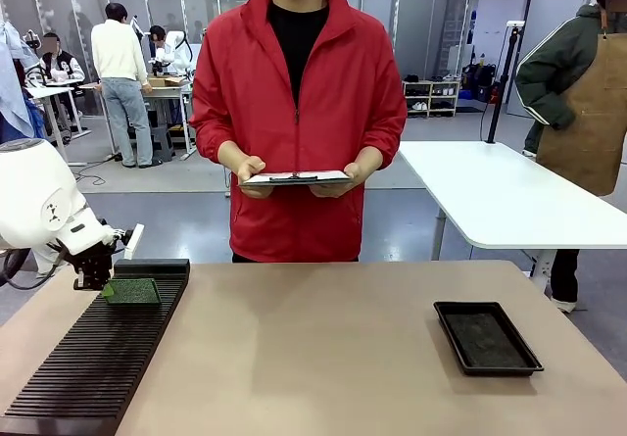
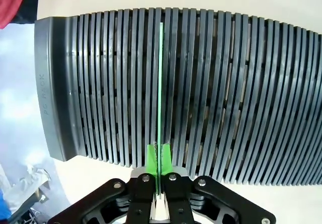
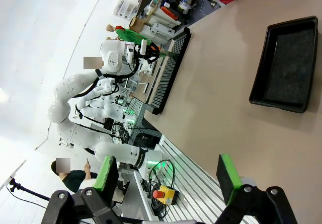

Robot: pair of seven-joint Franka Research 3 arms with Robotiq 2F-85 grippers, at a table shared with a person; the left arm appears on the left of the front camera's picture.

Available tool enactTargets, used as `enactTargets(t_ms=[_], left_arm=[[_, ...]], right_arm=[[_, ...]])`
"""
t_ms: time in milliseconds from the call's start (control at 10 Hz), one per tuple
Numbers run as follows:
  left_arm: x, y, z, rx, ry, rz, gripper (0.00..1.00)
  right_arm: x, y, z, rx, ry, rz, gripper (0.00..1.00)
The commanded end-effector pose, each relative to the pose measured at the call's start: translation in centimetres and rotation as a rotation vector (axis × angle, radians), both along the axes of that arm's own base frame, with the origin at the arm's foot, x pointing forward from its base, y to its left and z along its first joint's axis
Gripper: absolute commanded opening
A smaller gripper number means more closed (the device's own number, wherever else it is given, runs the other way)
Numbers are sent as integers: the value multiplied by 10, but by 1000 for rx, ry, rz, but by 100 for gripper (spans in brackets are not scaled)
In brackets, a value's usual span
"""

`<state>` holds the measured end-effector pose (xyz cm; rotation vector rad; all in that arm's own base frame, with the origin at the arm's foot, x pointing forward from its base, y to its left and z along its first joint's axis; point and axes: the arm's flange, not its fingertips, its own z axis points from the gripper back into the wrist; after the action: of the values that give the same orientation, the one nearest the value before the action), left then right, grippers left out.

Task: Inspect the PCB.
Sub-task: Pick up the Blank PCB and present it to the human.

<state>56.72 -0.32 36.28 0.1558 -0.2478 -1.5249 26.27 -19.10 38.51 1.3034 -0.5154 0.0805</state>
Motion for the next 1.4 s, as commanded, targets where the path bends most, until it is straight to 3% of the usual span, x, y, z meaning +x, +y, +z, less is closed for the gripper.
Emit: enactTargets(t_ms=[0,100,300,400,500,600,700,800,1100,1300], left_arm=[[4,2,-1,4,37,23,0],[3,2,3,-4,37,38,0],[-13,3,39,26,-24,45,0],[-25,5,65,-31,-7,1,0],[-31,10,80,-85,10,71,0],[-36,13,88,-142,68,120,0],[-43,16,94,-269,183,234,0],[-58,21,100,-491,341,359,0],[-81,18,79,-953,491,606,0],[-74,16,65,-1030,510,728,0]], right_arm=[[0,-1,1,8,-11,-1,100],[0,-1,1,8,-11,-1,100],[0,-1,1,8,-11,-1,100],[0,-1,1,8,-11,-1,100],[0,-1,1,8,-11,-1,100],[0,-1,1,8,-11,-1,100],[0,-1,1,8,-11,-1,100],[0,-1,1,8,-11,-1,100],[0,-1,1,8,-11,-1,100],[0,-1,1,8,-11,-1,100]])
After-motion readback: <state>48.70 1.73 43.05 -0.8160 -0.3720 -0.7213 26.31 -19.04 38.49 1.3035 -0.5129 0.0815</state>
